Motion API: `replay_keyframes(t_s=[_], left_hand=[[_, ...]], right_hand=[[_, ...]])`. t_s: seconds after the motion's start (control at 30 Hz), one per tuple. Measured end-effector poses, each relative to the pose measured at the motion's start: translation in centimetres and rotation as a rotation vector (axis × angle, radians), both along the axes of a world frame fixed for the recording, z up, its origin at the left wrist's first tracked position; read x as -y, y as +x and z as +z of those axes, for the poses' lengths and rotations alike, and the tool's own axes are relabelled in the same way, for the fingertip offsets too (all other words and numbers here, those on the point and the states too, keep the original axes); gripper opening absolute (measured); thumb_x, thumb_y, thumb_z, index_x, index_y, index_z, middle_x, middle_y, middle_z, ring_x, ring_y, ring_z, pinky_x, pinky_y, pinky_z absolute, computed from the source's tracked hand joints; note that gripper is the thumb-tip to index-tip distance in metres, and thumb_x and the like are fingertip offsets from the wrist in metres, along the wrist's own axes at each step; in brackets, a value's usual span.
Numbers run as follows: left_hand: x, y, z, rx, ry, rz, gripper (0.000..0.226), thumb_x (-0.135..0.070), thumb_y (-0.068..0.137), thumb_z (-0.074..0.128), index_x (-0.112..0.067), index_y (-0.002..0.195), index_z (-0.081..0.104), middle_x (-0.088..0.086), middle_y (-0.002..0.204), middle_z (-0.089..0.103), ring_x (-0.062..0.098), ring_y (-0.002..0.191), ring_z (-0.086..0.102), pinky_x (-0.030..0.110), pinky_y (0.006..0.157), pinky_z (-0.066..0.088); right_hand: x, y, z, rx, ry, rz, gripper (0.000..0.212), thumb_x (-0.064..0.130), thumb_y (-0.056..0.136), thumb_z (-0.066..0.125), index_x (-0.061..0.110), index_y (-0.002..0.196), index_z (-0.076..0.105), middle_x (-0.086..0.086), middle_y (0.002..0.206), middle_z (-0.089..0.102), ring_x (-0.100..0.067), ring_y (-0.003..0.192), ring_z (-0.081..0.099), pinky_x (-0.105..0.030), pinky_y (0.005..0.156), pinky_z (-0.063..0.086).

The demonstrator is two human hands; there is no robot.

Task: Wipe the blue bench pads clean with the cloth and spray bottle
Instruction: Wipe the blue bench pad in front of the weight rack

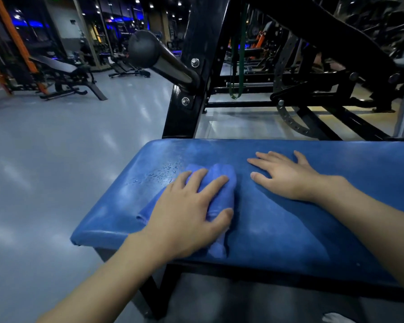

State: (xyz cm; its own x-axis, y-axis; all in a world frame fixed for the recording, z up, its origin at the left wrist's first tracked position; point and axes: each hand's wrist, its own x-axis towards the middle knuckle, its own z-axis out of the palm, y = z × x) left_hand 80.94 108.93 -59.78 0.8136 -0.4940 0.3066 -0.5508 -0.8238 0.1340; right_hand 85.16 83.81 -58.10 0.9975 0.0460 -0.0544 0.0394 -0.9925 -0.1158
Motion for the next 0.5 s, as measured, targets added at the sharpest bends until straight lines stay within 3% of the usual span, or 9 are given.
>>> replay_keyframes(t_s=[0.13, 0.33, 0.5], left_hand=[[-0.7, -0.9, 0.1, -0.029, -0.002, 0.026, 0.072, -0.069, 0.081, 0.027, -0.042, 0.147, 0.038, -0.005, 0.148, 0.04, 0.026, 0.137, 0.035, 0.042, 0.111, 0.034], [1.1, 5.0, 0.5, -0.082, 0.034, 0.075, 0.077, -0.072, 0.076, 0.016, -0.047, 0.149, 0.025, -0.003, 0.156, 0.03, 0.024, 0.143, 0.025, 0.043, 0.115, 0.028], [3.3, 13.5, 0.5, -0.139, -0.025, 0.116, 0.067, -0.066, 0.084, 0.033, -0.046, 0.148, 0.028, -0.003, 0.155, 0.031, 0.027, 0.142, 0.027, 0.048, 0.114, 0.028]], right_hand=[[-0.8, 0.9, 0.7, 0.079, 0.08, 0.017, 0.052, 0.049, 0.098, 0.04, 0.039, 0.149, 0.037, 0.012, 0.163, 0.021, -0.01, 0.151, 0.011, -0.053, 0.121, 0.002], [-1.9, 1.6, -1.0, 0.039, 0.088, 0.031, 0.058, 0.059, 0.098, 0.027, 0.042, 0.154, 0.021, 0.015, 0.165, 0.009, -0.007, 0.151, 0.0, -0.051, 0.121, -0.002], [-1.9, 1.5, -1.1, 0.055, 0.075, 0.041, 0.058, 0.059, 0.099, 0.023, 0.041, 0.154, 0.019, 0.015, 0.165, 0.007, -0.006, 0.151, -0.001, -0.049, 0.121, -0.003]])
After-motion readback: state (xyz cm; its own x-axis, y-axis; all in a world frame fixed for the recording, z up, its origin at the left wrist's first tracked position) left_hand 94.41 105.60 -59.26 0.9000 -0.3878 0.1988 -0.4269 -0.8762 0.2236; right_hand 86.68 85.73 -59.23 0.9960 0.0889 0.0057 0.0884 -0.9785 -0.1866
